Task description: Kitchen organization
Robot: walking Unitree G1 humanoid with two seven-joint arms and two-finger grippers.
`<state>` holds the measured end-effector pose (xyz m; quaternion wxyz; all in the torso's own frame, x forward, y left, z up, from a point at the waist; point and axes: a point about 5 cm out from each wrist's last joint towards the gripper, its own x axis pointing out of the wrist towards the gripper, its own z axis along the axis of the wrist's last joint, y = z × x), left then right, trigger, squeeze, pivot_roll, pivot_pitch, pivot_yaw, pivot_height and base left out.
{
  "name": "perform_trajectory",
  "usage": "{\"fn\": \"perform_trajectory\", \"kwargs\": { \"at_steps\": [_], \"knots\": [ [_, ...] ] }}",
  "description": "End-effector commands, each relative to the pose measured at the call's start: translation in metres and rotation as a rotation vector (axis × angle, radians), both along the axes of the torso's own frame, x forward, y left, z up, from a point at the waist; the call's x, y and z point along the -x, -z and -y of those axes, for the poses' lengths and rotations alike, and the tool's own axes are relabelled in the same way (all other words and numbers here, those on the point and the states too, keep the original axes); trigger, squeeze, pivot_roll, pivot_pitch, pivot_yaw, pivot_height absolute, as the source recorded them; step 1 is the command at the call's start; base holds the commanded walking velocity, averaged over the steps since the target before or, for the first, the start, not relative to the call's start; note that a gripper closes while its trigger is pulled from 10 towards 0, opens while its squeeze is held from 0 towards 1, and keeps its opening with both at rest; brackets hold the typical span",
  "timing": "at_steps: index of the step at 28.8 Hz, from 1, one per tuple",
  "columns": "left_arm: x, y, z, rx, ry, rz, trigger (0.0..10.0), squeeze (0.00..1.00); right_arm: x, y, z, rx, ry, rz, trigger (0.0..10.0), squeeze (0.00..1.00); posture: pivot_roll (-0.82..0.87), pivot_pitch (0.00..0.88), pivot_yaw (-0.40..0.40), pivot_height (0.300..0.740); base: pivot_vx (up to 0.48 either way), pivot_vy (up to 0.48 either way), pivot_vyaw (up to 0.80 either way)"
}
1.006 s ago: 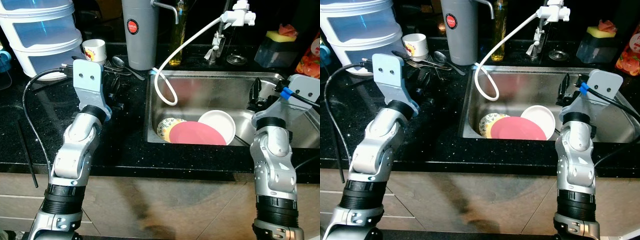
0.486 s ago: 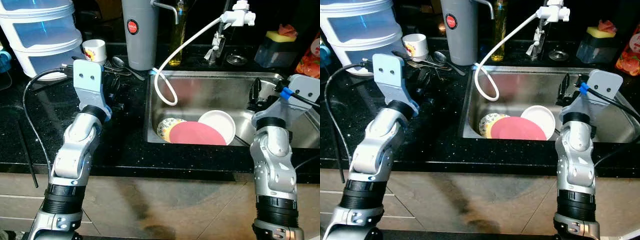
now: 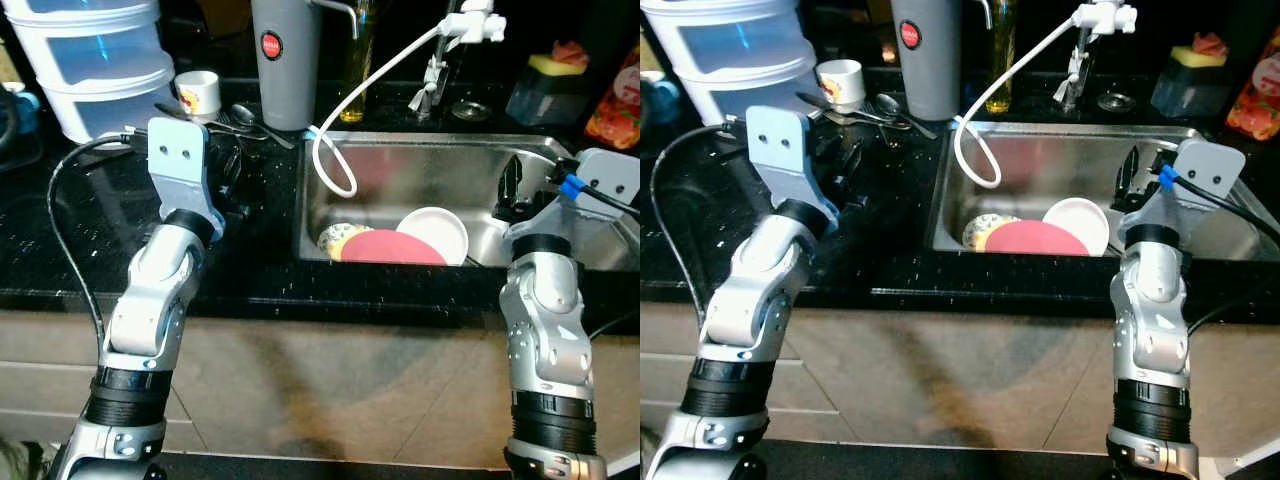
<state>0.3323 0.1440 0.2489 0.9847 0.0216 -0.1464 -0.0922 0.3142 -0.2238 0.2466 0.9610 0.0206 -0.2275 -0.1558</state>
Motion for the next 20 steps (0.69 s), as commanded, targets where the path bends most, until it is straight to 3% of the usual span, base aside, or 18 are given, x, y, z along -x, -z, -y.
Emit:
{"fn": "perform_trajectory", "kwargs": {
  "at_steps": [1,14,20],
  "knots": [
    [-0.0013,0.0015,0.0007,-0.007,0.0,-0.004,10.0,0.0,-0.0006,0.0039,0.0003,-0.008,-0.003,-0.012,10.0,0.0,0.08,0.023,0.026,0.74,-0.337,0.0,0.0],
    [-0.0015,0.0013,0.0007,-0.007,0.002,-0.005,10.0,0.0,-0.0004,0.0043,-0.0001,-0.009,-0.004,-0.013,10.0,0.0,0.08,0.023,0.028,0.74,-0.321,0.0,0.0],
    [-0.0025,0.0024,0.0009,-0.004,0.001,-0.018,10.0,0.0,-0.0006,0.0041,0.0,-0.007,-0.005,-0.012,10.0,0.0,0.08,0.023,0.028,0.74,0.0,0.0,0.0]
  ]
}}
